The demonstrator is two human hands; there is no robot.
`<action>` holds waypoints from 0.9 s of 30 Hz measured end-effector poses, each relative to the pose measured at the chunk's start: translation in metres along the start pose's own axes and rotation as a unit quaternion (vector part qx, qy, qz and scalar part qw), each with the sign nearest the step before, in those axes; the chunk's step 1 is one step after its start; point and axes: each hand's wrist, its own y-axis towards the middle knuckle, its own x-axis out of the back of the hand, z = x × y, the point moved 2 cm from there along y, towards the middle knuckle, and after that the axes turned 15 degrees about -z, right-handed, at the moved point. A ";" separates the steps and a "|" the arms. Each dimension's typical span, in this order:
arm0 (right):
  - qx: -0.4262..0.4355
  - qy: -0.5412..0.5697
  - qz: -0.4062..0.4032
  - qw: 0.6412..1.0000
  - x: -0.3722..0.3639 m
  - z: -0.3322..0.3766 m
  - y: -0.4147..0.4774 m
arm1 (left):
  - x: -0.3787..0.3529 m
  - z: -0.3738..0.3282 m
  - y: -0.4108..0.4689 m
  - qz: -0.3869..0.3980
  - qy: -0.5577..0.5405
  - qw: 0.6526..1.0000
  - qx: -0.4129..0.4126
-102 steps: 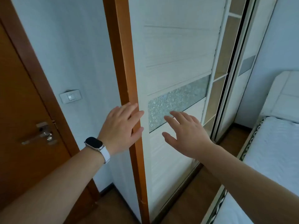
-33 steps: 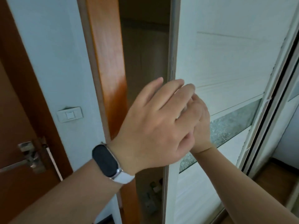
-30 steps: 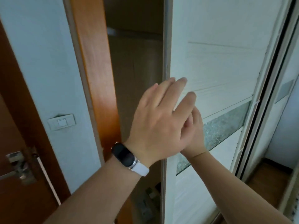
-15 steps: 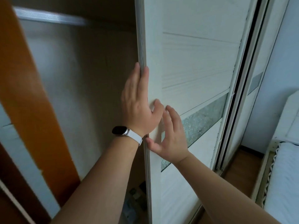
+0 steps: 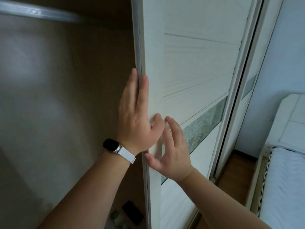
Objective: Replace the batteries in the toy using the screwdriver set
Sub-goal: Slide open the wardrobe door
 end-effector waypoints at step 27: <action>0.023 -0.137 0.048 0.989 -0.008 -0.213 0.013 | -0.220 0.016 -0.002 0.062 0.048 0.985 -0.153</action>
